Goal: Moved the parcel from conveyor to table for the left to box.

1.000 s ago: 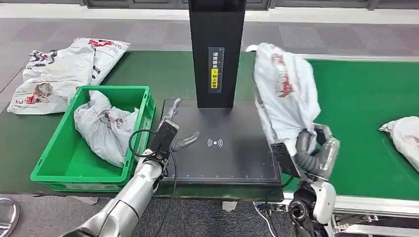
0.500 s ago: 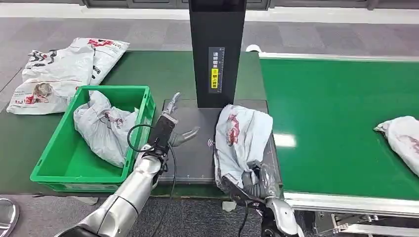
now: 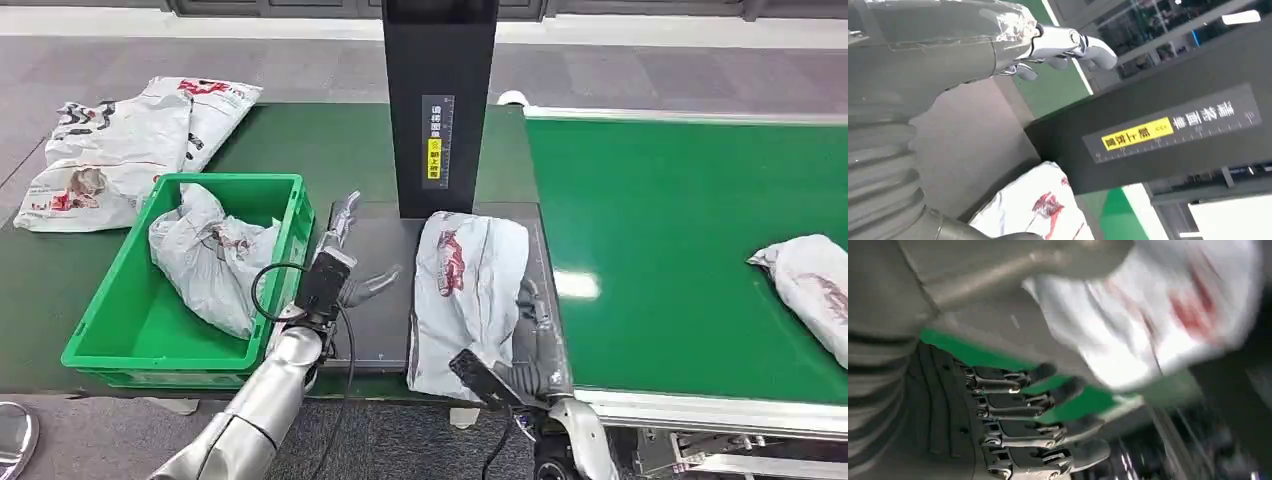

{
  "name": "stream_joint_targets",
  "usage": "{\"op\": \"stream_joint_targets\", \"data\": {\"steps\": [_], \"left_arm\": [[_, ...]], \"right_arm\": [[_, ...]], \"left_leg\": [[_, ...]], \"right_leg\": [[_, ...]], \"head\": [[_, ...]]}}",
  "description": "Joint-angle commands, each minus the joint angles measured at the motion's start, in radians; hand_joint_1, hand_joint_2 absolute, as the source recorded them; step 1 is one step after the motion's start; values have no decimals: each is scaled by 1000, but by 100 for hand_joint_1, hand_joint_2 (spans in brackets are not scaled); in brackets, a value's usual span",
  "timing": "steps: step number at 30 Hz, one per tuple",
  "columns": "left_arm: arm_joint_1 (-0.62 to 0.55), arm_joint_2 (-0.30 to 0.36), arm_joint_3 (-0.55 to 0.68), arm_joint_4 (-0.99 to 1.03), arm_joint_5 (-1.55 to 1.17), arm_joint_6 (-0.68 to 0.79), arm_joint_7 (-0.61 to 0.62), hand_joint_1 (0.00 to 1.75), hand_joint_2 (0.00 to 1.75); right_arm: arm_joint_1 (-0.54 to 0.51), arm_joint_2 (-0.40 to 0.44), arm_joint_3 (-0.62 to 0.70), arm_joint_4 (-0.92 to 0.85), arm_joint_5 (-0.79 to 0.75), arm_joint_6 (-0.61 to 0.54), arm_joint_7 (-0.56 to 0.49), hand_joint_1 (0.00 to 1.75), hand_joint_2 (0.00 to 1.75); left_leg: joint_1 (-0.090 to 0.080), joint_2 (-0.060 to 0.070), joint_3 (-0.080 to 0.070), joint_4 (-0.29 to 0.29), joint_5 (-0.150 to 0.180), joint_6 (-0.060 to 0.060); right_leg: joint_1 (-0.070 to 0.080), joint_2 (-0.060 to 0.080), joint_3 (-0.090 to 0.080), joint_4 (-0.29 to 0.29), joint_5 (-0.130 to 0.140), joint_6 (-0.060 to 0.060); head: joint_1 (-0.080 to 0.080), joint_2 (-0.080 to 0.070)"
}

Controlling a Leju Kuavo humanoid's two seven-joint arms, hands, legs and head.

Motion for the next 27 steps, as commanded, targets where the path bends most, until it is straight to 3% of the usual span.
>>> {"op": "stream_joint_targets", "data": {"steps": [1, 5, 8, 15, 20, 22, 23, 27], "left_arm": [[-18, 18, -111, 27, -72, -95, -7, 0, 175], [-29, 10, -149, 71, -106, -93, -4, 0, 175], [-65, -13, -249, 199, -222, -70, 23, 0, 175], [-120, -78, -416, 463, -484, 54, 165, 0, 175], [-122, -93, -472, 520, -569, 48, 216, 0, 175], [-133, -96, -490, 543, -592, -26, 246, 0, 175], [-136, -96, -491, 545, -608, -33, 268, 175, 175], [-153, -103, -491, 549, -617, -54, 287, 175, 175]], "right_arm": [[-23, 38, -205, -119, -253, -45, -143, 0, 175], [-35, 51, -238, -99, -325, -55, -182, 0, 175], [-76, 59, -296, -50, -453, -42, -223, 0, 175], [-150, 65, -372, 39, -455, -28, -220, 0, 175], [-154, 62, -386, 53, -453, -14, -223, 0, 175], [-149, 58, -382, 52, -446, -3, -228, 0, 175], [-151, 58, -385, 48, -442, 2, -231, 0, 175], [-155, 50, -393, 39, -439, 10, -224, 0, 175]], "left_leg": [[-1, 0, 1, -1, 0, 0], [-1, 0, 2, -1, 0, 0], [-1, 0, 3, -2, 0, 0], [-1, 0, 2, -1, 0, 1], [-1, 0, 4, -2, 0, 0], [-1, 1, 4, -3, 0, 0], [-1, 2, 5, -3, 0, 0], [-1, 1, 1, -1, 0, 0]], "right_leg": [[0, -1, 1, -1, 0, 0], [0, 0, 2, -2, 0, 0], [0, 0, 3, -2, 0, 0], [-1, 0, 2, -2, 0, 0], [-1, 0, 4, -3, 0, 0], [-1, 0, 4, -3, 1, 0], [0, 1, 4, -4, 1, 0], [0, 1, 1, -1, 1, 1]], "head": [[0, 0], [0, 0], [0, 0], [0, 0], [0, 0], [0, 0], [0, 0], [0, 0]]}}
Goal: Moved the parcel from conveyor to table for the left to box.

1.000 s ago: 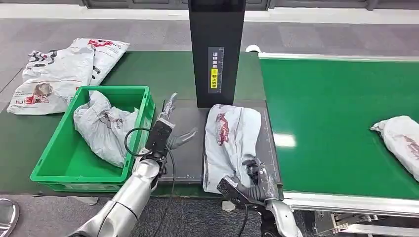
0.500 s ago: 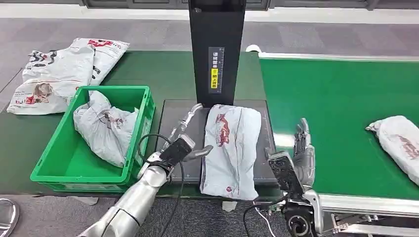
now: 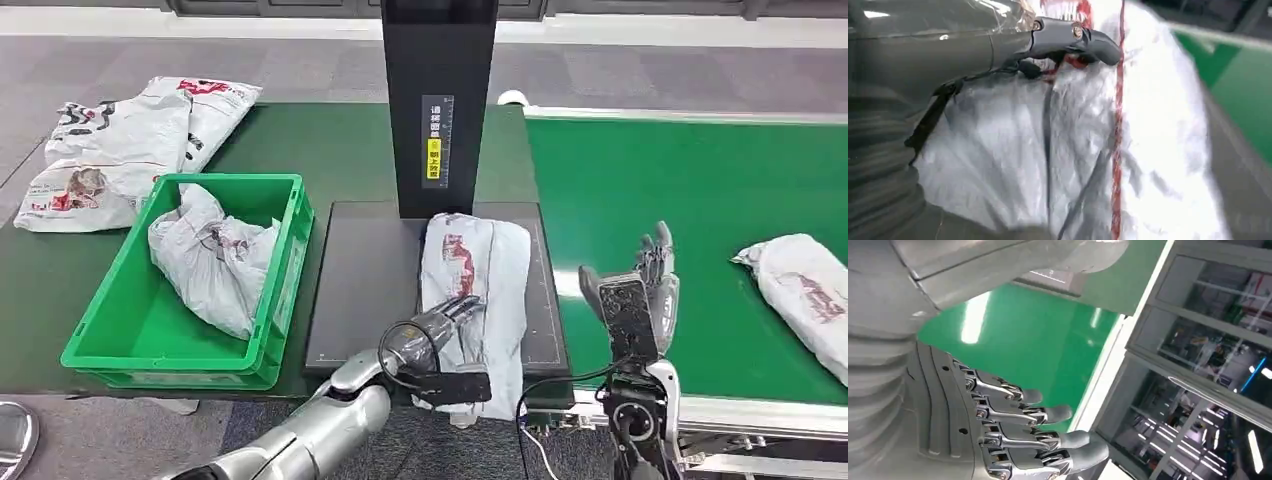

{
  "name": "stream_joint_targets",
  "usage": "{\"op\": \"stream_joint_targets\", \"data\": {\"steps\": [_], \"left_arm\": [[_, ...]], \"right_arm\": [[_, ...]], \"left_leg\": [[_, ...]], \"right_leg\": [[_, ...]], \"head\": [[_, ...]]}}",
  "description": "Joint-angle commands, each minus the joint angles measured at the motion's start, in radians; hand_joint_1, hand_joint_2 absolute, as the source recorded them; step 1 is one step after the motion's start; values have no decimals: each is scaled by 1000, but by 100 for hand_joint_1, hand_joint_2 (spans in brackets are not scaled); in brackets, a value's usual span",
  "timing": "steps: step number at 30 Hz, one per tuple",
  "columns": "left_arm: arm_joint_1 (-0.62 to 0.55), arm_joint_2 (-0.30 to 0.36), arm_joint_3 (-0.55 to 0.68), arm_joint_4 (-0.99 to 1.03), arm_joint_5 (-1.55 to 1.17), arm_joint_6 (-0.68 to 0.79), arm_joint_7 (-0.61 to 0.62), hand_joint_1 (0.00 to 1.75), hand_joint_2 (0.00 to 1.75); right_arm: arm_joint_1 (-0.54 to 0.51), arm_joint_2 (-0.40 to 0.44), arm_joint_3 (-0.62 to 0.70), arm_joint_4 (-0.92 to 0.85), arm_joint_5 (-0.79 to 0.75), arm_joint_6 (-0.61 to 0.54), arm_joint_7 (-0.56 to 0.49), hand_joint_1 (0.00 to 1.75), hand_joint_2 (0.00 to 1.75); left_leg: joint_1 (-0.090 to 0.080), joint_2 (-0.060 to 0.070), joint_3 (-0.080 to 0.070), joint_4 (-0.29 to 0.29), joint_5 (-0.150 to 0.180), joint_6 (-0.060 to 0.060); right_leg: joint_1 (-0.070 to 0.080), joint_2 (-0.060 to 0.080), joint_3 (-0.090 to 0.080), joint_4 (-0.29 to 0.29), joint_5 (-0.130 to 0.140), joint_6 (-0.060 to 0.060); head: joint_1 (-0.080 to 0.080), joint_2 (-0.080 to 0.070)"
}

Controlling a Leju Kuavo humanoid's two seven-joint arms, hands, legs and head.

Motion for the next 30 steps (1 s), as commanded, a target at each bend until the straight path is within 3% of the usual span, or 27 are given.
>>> {"op": "stream_joint_targets", "data": {"steps": [1, 7, 11, 13, 17, 20, 23, 26, 30], "left_arm": [[-74, 2, -120, 155, -36, -56, 55, 175, 175], [-106, 12, -38, 139, 13, -27, 63, 175, 175], [-112, 59, 86, 73, 126, 22, -15, 175, 175], [-82, 80, 182, -15, 238, 35, -104, 175, 175], [-43, 132, 237, -157, 326, 14, -154, 175, 175], [11, 194, 270, -334, 375, 112, -187, 175, 175], [0, 252, 303, -428, 311, 254, -156, 175, 175], [-45, 264, 327, -426, 254, 267, -116, 175, 175], [-116, 296, 374, -349, 63, 417, 46, 175, 175]], "right_arm": [[-47, 8, -72, 79, 7, 21, 1, 0, 175], [-24, -20, -63, 115, -3, 34, 1, 0, 175], [-72, -39, -28, 221, -59, 3, -49, 0, 175], [-83, -46, -9, 261, -85, -10, -61, 0, 175], [-85, -52, 11, 290, -120, -27, -75, 0, 175], [-89, -53, 18, 306, -142, -43, -92, 0, 175], [-114, -56, 15, 334, -149, -56, -100, 0, 175], [-152, -57, 6, 383, -153, -69, -113, 0, 175], [-150, -53, -11, 368, -151, -100, -120, 0, 175]], "left_leg": [[0, 1, 2, -1, 0, 0], [0, 1, 4, -2, 1, 1], [0, 5, 6, -3, 2, 1], [0, 7, 6, -3, 3, 1], [0, 7, 5, -3, 4, -1], [0, 5, 4, -2, 4, -2], [1, 7, 4, -2, 3, -2], [1, 7, 0, -1, 3, -2], [1, 3, -1, -1, 4, -2]], "right_leg": [[0, 1, 2, -1, 1, 0], [0, 0, 5, -3, 2, 0], [0, 4, 5, -4, 4, 0], [0, 5, 4, -4, 5, -1], [1, 6, 3, -2, 5, -2], [1, 5, 2, 0, 4, -1], [1, 7, 2, 0, 4, -2], [1, 7, -1, 1, 4, -2], [1, 3, -2, 1, 4, -2]], "head": [[0, 0], [0, 0], [0, 0], [0, 0], [0, 0], [0, 0], [0, 0], [0, 0], [0, 0]]}}
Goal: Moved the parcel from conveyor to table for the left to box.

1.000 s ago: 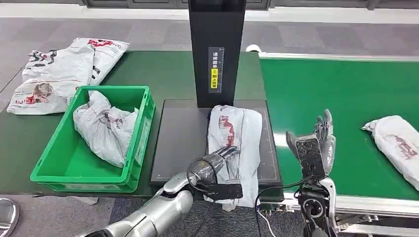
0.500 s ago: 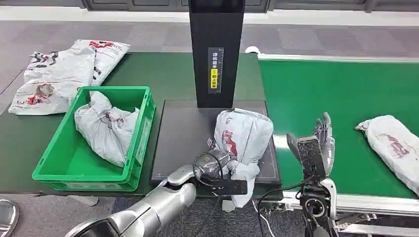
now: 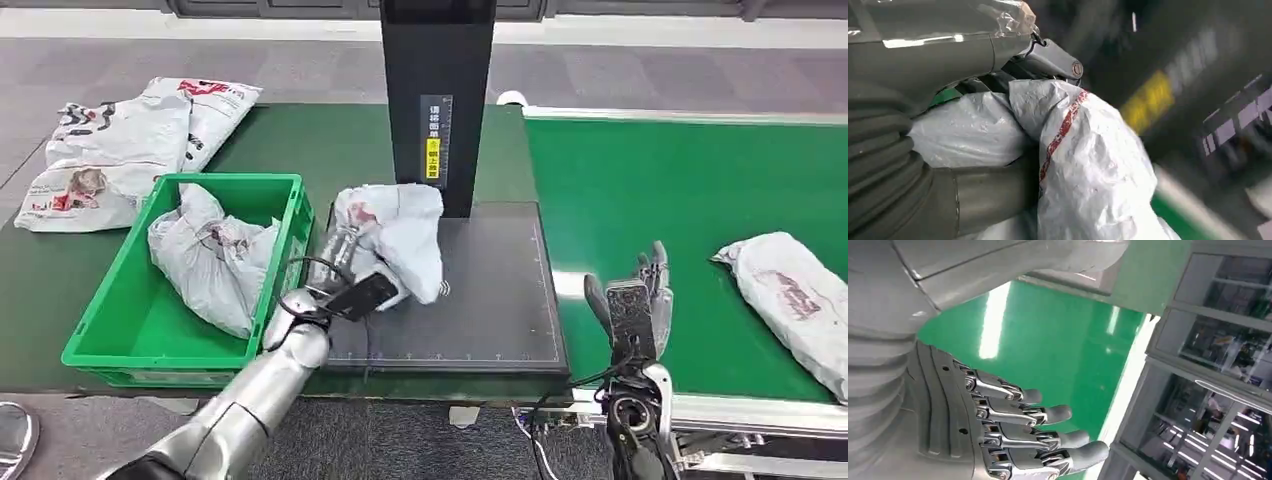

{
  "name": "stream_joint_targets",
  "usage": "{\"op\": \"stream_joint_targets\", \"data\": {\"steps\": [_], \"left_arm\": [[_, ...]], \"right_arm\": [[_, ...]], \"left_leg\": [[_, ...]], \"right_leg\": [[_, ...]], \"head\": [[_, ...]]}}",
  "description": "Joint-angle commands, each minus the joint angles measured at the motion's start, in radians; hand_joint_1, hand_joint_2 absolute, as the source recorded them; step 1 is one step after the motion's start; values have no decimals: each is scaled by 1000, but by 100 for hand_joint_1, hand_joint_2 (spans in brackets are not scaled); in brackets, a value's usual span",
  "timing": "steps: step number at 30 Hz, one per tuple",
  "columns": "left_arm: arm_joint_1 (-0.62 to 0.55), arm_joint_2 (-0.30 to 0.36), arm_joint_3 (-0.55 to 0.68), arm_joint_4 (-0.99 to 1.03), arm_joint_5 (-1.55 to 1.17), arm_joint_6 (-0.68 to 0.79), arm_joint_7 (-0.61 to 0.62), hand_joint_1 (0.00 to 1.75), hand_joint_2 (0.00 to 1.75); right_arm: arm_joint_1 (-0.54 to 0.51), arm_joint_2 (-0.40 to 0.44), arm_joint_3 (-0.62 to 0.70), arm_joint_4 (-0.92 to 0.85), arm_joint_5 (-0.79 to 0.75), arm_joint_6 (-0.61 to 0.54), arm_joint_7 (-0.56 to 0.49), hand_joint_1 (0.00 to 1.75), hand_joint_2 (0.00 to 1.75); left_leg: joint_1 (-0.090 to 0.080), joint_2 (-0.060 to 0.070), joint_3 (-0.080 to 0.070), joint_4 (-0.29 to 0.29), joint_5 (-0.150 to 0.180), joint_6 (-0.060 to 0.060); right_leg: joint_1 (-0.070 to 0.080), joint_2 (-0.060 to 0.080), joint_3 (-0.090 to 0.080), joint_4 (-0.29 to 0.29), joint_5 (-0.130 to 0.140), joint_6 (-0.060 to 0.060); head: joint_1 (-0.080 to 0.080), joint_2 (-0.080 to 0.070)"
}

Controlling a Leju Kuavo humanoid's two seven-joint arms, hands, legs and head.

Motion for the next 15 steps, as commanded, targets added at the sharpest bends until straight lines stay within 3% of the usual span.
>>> {"op": "stream_joint_targets", "data": {"steps": [1, 3, 5, 15], "left_arm": [[-114, 135, 162, 12, -252, 198, 216, 175, 175], [-98, 169, 230, 6, -342, 219, 269, 175, 175], [-79, 176, 270, 10, -340, 219, 228, 175, 175], [-78, 162, 271, 3, -352, 219, 231, 175, 175]], "right_arm": [[-59, -21, 7, 95, -6, -42, -11, 0, 175], [-16, -16, -9, 39, -1, -48, 2, 0, 175], [9, -10, -20, 4, 8, -38, 8, 0, 175], [3, -9, -19, 8, 11, -37, 12, 0, 175]], "left_leg": [[1, 4, 0, 0, 0, 0], [0, 4, 1, -1, 0, 0], [0, 3, 2, -2, 0, 0], [1, 0, 1, -1, 0, 0]], "right_leg": [[1, 3, 0, 0, 2, -1], [0, 3, 0, -1, 1, -1], [0, 3, 1, -1, 1, -1], [1, 0, 1, -1, -1, -1]], "head": [[0, 0], [0, 0], [0, 0], [0, 0]]}}
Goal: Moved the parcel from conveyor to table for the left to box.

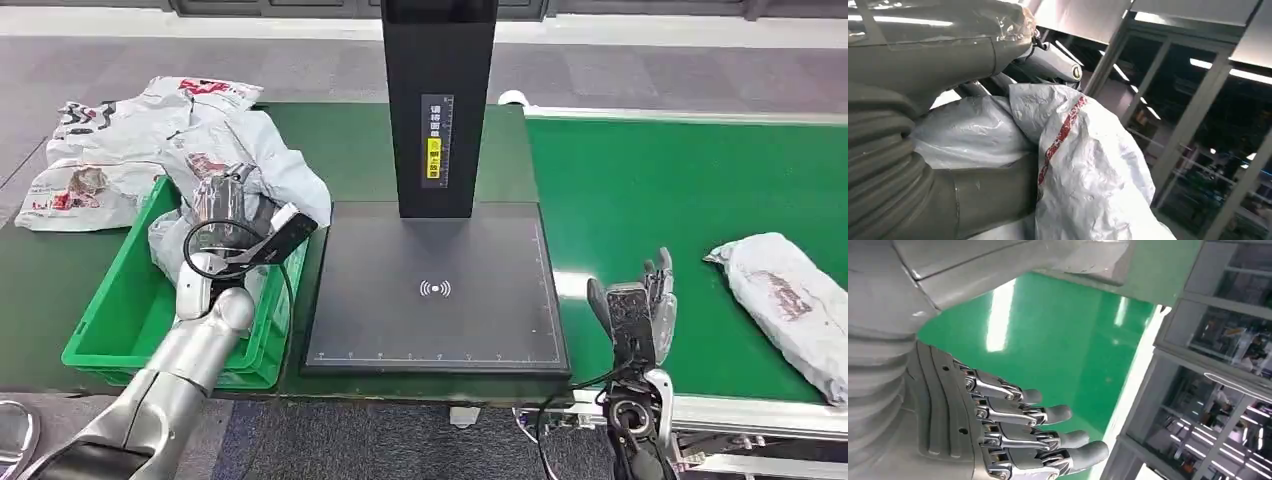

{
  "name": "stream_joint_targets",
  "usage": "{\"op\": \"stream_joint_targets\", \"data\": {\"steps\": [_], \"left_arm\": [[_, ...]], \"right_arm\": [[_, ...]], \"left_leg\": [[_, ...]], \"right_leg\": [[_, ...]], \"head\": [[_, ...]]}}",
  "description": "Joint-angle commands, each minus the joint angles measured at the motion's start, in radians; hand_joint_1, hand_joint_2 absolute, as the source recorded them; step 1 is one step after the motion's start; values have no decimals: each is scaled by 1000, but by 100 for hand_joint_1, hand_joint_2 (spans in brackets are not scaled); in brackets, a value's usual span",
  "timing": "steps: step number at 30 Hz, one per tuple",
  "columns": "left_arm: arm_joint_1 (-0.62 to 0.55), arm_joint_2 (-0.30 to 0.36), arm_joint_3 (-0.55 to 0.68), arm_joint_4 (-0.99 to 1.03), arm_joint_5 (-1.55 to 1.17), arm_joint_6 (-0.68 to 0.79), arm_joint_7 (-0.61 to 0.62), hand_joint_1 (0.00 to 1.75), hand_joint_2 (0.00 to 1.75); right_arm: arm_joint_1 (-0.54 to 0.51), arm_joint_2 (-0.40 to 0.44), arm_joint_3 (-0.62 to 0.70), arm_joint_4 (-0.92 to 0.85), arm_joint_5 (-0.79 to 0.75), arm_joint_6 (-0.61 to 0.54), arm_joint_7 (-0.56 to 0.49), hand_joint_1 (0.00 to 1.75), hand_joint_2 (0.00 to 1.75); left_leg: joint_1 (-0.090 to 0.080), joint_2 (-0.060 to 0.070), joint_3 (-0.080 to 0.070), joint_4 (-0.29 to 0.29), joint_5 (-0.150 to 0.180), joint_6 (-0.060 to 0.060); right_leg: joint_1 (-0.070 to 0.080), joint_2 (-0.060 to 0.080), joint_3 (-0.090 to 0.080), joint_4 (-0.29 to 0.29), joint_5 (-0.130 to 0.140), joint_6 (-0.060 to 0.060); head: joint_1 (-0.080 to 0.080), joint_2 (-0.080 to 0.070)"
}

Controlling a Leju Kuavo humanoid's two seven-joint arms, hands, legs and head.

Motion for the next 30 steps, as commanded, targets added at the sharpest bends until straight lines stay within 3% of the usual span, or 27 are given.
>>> {"op": "stream_joint_targets", "data": {"steps": [1, 6, 7, 11, 13, 15, 16, 22, 25, 26, 30], "left_arm": [[-25, 8, 68, 39, -10, 2, 5, 175, 175], [-4, 5, 107, 6, -63, 2, 31, 175, 175], [21, 3, 168, -40, -139, 2, 73, 175, 175], [147, -21, 398, -221, -260, 2, 26, 175, 175], [174, -18, 441, -256, -272, 2, 18, 175, 175], [161, 26, 379, -167, -310, -42, 78, 175, 175], [133, 54, 310, -82, -351, -194, 163, 175, 175], [41, 66, 116, 176, -280, -545, 175, 175, 175], [22, 57, 108, 175, -272, -537, 218, 171, 175], [23, 56, 104, 157, -275, -530, 229, 0, 175], [66, 40, 160, 2, -169, -458, 236, 0, 175]], "right_arm": [[-16, -3, -18, 5, -1, 2, 6, 0, 175], [-12, 1, -26, 0, 4, 3, 8, 0, 175], [-5, 8, -35, -13, 11, 0, 14, 0, 175], [46, 29, -73, -129, 62, 7, 60, 0, 175], [63, 28, -91, -163, 66, 13, 69, 0, 175], [79, 24, -115, -189, 64, 18, 73, 0, 175], [82, 21, -138, -203, 60, 27, 74, 0, 175], [86, 28, -179, -232, 79, 59, 77, 0, 175], [109, 36, -194, -268, 83, 59, 86, 0, 175], [126, 36, -194, -283, 82, 62, 90, 0, 175], [164, 16, -162, -304, 65, 80, 96, 0, 175]], "left_leg": [[0, 3, 3, -2, 0, 1], [-1, 3, 2, -2, 0, 0], [-1, 3, 3, -2, 0, 0], [-1, 4, 2, -1, -1, 0], [-1, 5, 2, -1, -1, 0], [-1, 5, 2, -1, -2, -1], [-1, 6, 5, -3, -2, -1], [-1, -2, 3, -3, 0, -1], [-1, -2, 2, -1, -1, 0], [-1, -2, 4, -3, 0, 0], [-1, -3, 3, -1, -1, 0]], "right_leg": [[0, 2, 2, -2, 1, 0], [-1, 2, 2, -2, 1, 0], [-1, 2, 3, -2, 1, 0], [-1, 4, 1, -1, 1, 0], [-1, 5, 0, -1, 0, 0], [-1, 6, 0, -1, 0, 0], [-1, 6, 2, -2, -1, -1], [-1, -2, 2, -2, -1, -1], [0, -2, 2, -2, -1, 0], [-1, -2, 4, -3, -1, 0], [-1, -4, 4, -2, -2, 0]], "head": [[0, 0], [0, 0], [0, 0], [0, 0], [0, 0], [0, 0], [0, 0], [0, 0], [0, 0], [0, 0], [0, 0]]}}
